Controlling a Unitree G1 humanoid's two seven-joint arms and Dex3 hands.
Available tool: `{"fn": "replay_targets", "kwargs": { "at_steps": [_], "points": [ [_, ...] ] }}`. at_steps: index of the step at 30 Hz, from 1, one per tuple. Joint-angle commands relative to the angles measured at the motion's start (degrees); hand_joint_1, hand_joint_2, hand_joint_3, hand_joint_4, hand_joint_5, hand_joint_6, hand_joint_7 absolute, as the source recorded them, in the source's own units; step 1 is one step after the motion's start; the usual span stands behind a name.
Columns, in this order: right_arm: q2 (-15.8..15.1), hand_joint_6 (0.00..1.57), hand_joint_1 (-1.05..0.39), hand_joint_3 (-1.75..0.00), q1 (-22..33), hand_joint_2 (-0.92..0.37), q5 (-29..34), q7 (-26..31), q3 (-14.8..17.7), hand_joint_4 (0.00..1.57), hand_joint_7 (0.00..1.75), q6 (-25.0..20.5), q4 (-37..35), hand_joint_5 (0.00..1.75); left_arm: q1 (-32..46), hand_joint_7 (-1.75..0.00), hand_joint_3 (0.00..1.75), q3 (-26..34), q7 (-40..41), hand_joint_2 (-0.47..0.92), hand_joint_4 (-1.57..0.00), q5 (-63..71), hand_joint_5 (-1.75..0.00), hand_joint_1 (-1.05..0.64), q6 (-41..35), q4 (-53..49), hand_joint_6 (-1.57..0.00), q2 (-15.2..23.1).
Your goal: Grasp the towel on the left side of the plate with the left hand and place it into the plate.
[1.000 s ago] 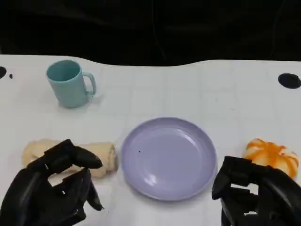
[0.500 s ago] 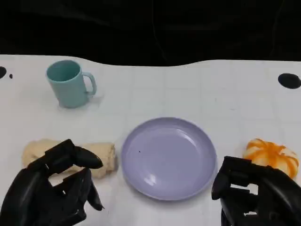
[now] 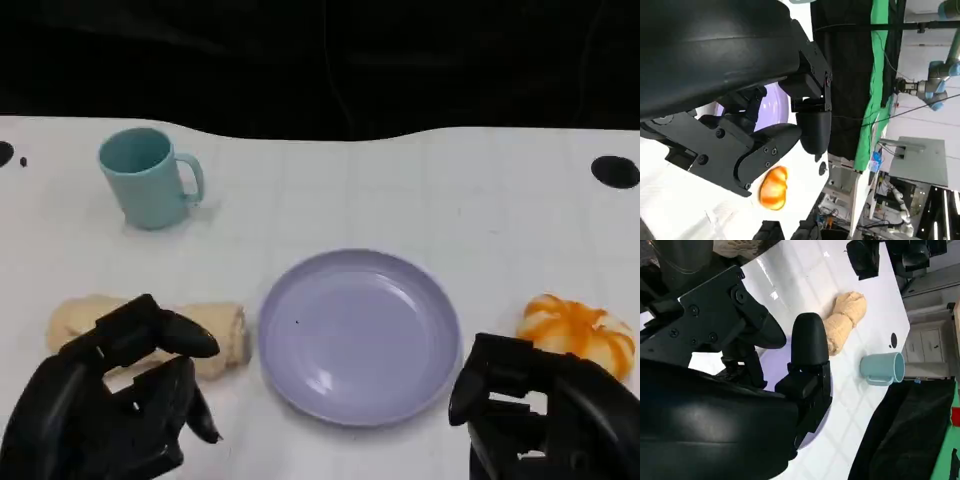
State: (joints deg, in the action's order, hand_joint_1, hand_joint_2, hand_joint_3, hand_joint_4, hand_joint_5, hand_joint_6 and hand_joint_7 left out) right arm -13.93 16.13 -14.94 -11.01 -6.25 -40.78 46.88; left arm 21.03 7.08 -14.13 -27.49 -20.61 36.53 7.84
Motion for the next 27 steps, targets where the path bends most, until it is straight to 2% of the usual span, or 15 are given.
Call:
{"fn": "replay_targets", "kwargs": {
  "at_steps": [1, 5, 7, 10, 12, 13, 14, 17, 19, 22, 27],
  "points": [
    [-0.3, 0.65, -0.06, -1.28, -0.1, -0.52, -0.4, 0.1, 0.5, 0.74, 1.58, -0.3, 0.6, 1.75, 0.1, -1.3, 0.98, 0.4, -0.3, 0.63, -0.77, 0.2, -1.57, -0.21, -0.2, 0.2, -0.75, 1.5],
    [-0.4, 0.65, -0.06, -1.28, 0.3, -0.52, -0.3, 0.0, 0.4, 0.74, 1.58, 0.1, 0.8, 1.75, -0.6, -0.99, 0.94, -0.1, -0.6, 0.6, -0.76, 1.8, -1.31, -0.2, -0.2, 0.8, -0.81, 3.6],
    [-0.2, 0.65, -0.07, -1.28, 0.5, -0.52, -0.6, 0.0, 0.4, 0.74, 1.58, -0.1, 1.0, 1.75, -1.2, -0.74, 0.79, -0.9, -0.8, 0.66, -0.74, 4.1, -1.13, -0.21, -0.4, 1.5, -0.82, 5.7],
    [-0.1, 0.65, -0.07, -1.28, 0.5, -0.52, -0.7, 0.3, 0.5, 0.75, 1.57, -0.9, 1.4, 1.75, -2.3, -0.43, 0.6, -2.2, -0.6, 0.74, -0.7, 7.8, -0.95, -0.18, -1.3, 2.8, -0.82, 8.6],
    [-0.1, 0.65, -0.07, -1.28, 0.8, -0.52, -0.5, 0.4, 0.4, 0.75, 1.57, -0.7, 1.6, 1.75, -4.4, -0.31, 0.51, -3.3, -1.1, 0.77, -0.65, 9.5, -0.87, -0.18, -2.0, 3.5, -0.77, 10.5],
    [-0.1, 0.65, -0.07, -1.28, 0.9, -0.52, -0.6, 0.3, 0.5, 0.75, 1.57, -0.5, 1.5, 1.75, -5.6, -0.18, 0.35, -4.0, -1.3, 0.84, -0.63, 10.5, -0.77, -0.21, -2.1, 3.5, -0.75, 11.3],
    [-0.1, 0.65, -0.07, -1.28, 1.0, -0.52, -0.6, 0.2, 0.5, 0.75, 1.57, -0.3, 1.5, 1.75, -7.0, -0.13, 0.26, -4.6, -1.7, 0.88, -0.62, 11.6, -0.72, -0.22, -1.7, 3.1, -0.74, 12.2],
    [-0.2, 0.65, -0.07, -1.28, 1.2, -0.51, -0.5, 0.4, 0.5, 0.75, 1.57, -0.6, 1.7, 1.75, -10.5, -0.05, 0.18, -6.6, -2.4, 0.92, -0.59, 15.4, -0.65, -0.25, -1.3, 2.1, -0.71, 14.3],
    [-0.3, 0.65, -0.08, -1.27, 1.2, -0.51, -0.3, 0.5, 0.5, 0.74, 1.57, -0.8, 2.1, 1.75, -13.9, -0.02, 0.13, -9.0, -2.7, 0.92, -0.52, 19.4, -0.58, -0.35, -2.9, 1.8, -0.64, 16.5],
    [-0.4, 0.65, -0.09, -1.27, 1.3, -0.52, -0.3, 0.5, 0.6, 0.74, 1.57, -0.9, 2.3, 1.75, -18.1, 0.0, 0.07, -12.6, -3.1, 0.92, -0.44, 24.3, -0.48, -0.41, -3.9, 0.6, -0.57, 18.2],
    [-0.3, 0.65, -0.09, -1.27, 1.6, -0.52, -0.4, 0.6, 0.4, 0.74, 1.57, -1.1, 3.0, 1.75, -25.1, 0.0, 0.05, -20.8, -4.5, 0.92, -0.37, 36.4, -0.43, -0.49, -2.8, -2.1, -0.46, 21.9]
  ]
}}
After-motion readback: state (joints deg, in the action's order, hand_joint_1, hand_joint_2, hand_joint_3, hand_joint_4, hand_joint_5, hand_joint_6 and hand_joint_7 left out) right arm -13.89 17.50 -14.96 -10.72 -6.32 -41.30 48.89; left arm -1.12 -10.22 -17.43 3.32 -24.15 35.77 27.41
